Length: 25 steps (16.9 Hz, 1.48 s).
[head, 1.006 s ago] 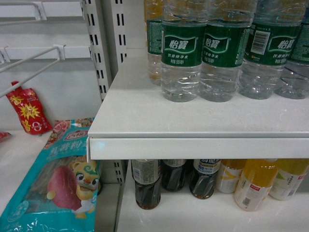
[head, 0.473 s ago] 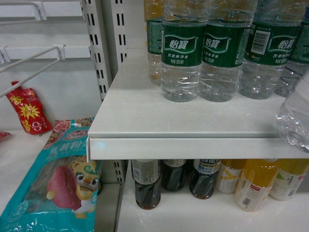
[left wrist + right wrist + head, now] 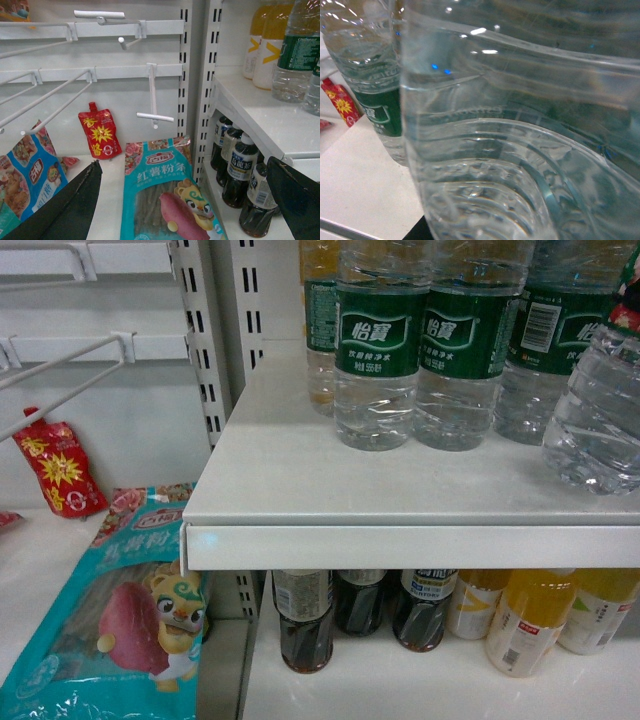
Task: Move water from second to third shelf
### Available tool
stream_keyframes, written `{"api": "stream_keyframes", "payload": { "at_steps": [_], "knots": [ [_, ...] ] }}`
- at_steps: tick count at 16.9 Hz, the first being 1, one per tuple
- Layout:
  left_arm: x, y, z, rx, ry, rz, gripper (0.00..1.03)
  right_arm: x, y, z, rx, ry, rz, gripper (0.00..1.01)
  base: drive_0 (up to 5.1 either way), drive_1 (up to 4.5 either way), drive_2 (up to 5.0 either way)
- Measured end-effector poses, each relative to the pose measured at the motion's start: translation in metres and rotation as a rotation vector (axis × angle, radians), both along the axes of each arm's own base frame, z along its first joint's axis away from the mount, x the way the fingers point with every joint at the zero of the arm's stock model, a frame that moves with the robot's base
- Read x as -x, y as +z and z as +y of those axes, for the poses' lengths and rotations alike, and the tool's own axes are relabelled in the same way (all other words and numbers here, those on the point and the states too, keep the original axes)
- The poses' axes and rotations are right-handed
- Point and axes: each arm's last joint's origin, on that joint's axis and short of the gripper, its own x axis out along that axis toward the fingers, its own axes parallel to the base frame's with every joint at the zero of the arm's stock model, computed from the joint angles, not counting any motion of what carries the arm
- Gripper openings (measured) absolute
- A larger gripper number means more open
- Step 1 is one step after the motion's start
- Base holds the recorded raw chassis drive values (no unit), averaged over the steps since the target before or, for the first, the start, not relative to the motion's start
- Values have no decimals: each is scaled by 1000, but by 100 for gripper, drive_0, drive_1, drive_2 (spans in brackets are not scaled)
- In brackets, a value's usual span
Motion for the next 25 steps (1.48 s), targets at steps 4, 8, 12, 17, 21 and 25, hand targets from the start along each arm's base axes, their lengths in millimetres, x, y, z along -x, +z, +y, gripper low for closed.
{"api": "stream_keyframes", "payload": {
  "at_steps": [4,8,12,17,21,25],
  "knots": [
    [0,0,0,0,0,-1,98,-30,-2,9,88,-8,26,40,0,0,0],
    [0,0,0,0,0,0,98,-36,-5,10,94,-15,41,40,0,0,0],
    [0,0,0,0,0,-1,98,-36,-6,10,99,-21,48,53,0,0,0],
    [0,0,0,0,0,0,98,-37,-5,9,103,-31,37,75,0,0,0],
    [0,0,0,0,0,0,98,-38,0,9,99,-33,17,99,0,0,0],
    [0,0,0,0,0,-1,98,-38,0,9,100,-33,25,98,0,0,0]
  ]
}}
